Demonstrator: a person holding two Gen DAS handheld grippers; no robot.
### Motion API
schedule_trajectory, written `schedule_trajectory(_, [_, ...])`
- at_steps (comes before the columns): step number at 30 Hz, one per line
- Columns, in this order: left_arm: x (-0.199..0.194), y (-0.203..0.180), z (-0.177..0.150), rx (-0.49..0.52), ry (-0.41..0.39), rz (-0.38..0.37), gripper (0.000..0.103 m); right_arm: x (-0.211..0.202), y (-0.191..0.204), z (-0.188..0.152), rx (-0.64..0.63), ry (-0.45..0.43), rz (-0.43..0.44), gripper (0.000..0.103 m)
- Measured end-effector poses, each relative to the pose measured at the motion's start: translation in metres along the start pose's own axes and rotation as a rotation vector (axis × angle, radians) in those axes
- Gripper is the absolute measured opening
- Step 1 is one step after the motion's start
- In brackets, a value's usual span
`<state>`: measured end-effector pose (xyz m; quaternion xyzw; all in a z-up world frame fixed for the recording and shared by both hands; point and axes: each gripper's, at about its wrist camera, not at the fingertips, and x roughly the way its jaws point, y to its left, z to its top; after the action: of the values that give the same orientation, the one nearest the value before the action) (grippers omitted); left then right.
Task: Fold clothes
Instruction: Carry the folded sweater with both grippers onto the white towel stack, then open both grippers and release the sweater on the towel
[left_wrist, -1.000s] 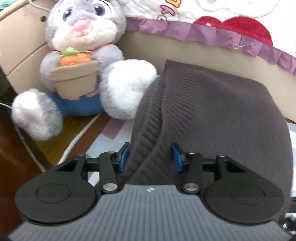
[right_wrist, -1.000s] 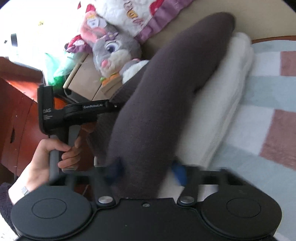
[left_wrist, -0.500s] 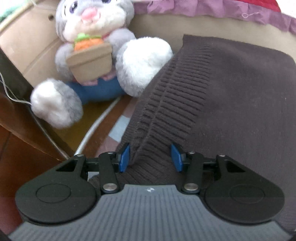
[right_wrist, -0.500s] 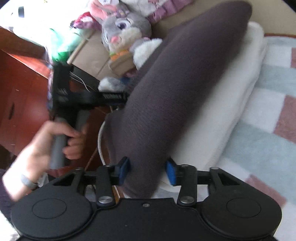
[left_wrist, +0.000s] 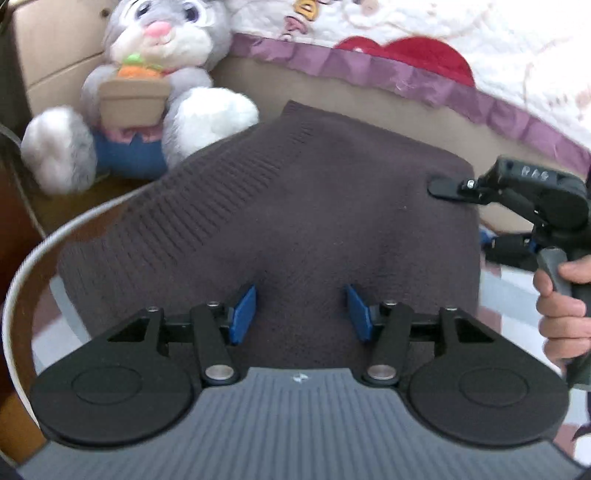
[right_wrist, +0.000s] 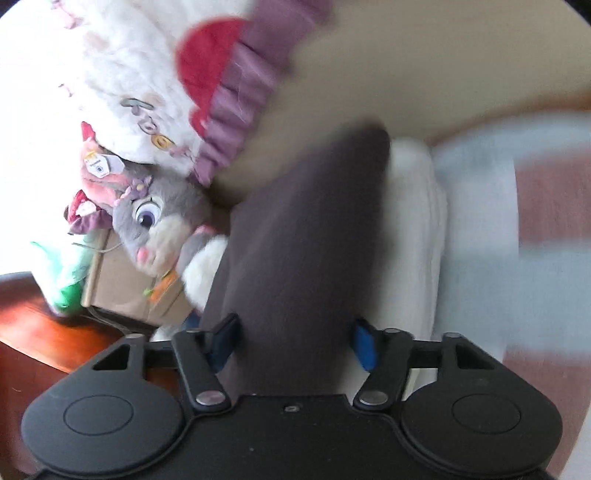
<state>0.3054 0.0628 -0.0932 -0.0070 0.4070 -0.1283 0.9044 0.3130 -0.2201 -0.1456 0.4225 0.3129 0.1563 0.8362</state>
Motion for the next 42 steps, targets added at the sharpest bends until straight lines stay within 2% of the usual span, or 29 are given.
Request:
schedule_trajectory(1, [0.001, 0.002, 0.001, -0.022, 0.012, 0.001, 0.055, -0.004, 0.009, 0.002, -0.082, -0.016, -0.016, 0.030])
schedule_trajectory(3, [0.001, -0.004, 0.001, 0.007, 0.031, 0.017, 0.055, -0.011, 0.020, 0.002, -0.184, -0.074, -0.055, 0.029])
schedule_trajectory(6, [0.002, -0.016, -0.004, 0.047, 0.047, 0.061, 0.059, 0.004, 0.023, 0.009, -0.321, -0.075, -0.218, 0.033])
schedule_trajectory(10, [-0.001, -0.028, -0.012, 0.040, 0.059, 0.113, 0.060, -0.008, 0.014, 0.011, -0.297, -0.135, -0.342, 0.052])
schedule_trajectory(11, [-0.004, -0.030, -0.013, 0.042, 0.061, 0.126, 0.060, -0.013, 0.016, 0.011, -0.311, -0.156, -0.375, 0.052])
schedule_trajectory(14, [-0.021, -0.033, -0.022, 0.027, 0.049, 0.164, 0.065, -0.030, 0.026, 0.008, -0.405, -0.142, -0.406, 0.050])
schedule_trajectory(19, [-0.048, -0.039, -0.062, -0.128, 0.036, 0.153, 0.071, -0.073, 0.016, -0.013, -0.370, -0.127, -0.262, 0.051])
schedule_trajectory(23, [-0.060, -0.062, -0.083, -0.082, 0.034, 0.202, 0.071, -0.096, 0.017, -0.037, -0.463, -0.078, -0.197, 0.051])
schedule_trajectory(25, [-0.067, -0.072, -0.087, -0.065, 0.064, 0.214, 0.072, -0.107, 0.021, -0.048, -0.506, -0.056, -0.165, 0.051])
schedule_trajectory(27, [-0.081, -0.082, -0.089, -0.065, 0.081, 0.177, 0.072, -0.121, 0.023, -0.058, -0.534, -0.050, -0.147, 0.051])
schedule_trajectory(28, [-0.094, -0.088, -0.091, -0.061, 0.058, 0.127, 0.074, -0.127, 0.023, -0.062, -0.533, -0.049, -0.147, 0.051])
schedule_trajectory(29, [-0.107, -0.095, -0.094, -0.054, 0.035, 0.094, 0.083, -0.134, 0.023, -0.067, -0.527, -0.038, -0.149, 0.051])
schedule_trajectory(30, [-0.119, -0.104, -0.097, -0.043, 0.014, 0.092, 0.094, -0.140, 0.023, -0.071, -0.520, -0.026, -0.151, 0.051])
schedule_trajectory(31, [-0.130, -0.112, -0.100, -0.029, -0.001, 0.110, 0.098, -0.147, 0.023, -0.074, -0.520, -0.017, -0.155, 0.051])
schedule_trajectory(34, [-0.151, -0.134, -0.111, 0.014, -0.006, 0.158, 0.100, -0.171, 0.026, -0.083, -0.520, 0.002, -0.171, 0.051])
schedule_trajectory(35, [-0.155, -0.139, -0.115, 0.016, 0.010, 0.162, 0.103, -0.180, 0.027, -0.086, -0.524, 0.009, -0.172, 0.051])
schedule_trajectory(39, [-0.163, -0.155, -0.132, 0.008, 0.073, 0.161, 0.103, -0.216, 0.034, -0.097, -0.551, 0.034, -0.178, 0.052])
schedule_trajectory(42, [-0.169, -0.167, -0.145, 0.027, 0.093, 0.170, 0.103, -0.243, 0.043, -0.111, -0.578, 0.043, -0.191, 0.053])
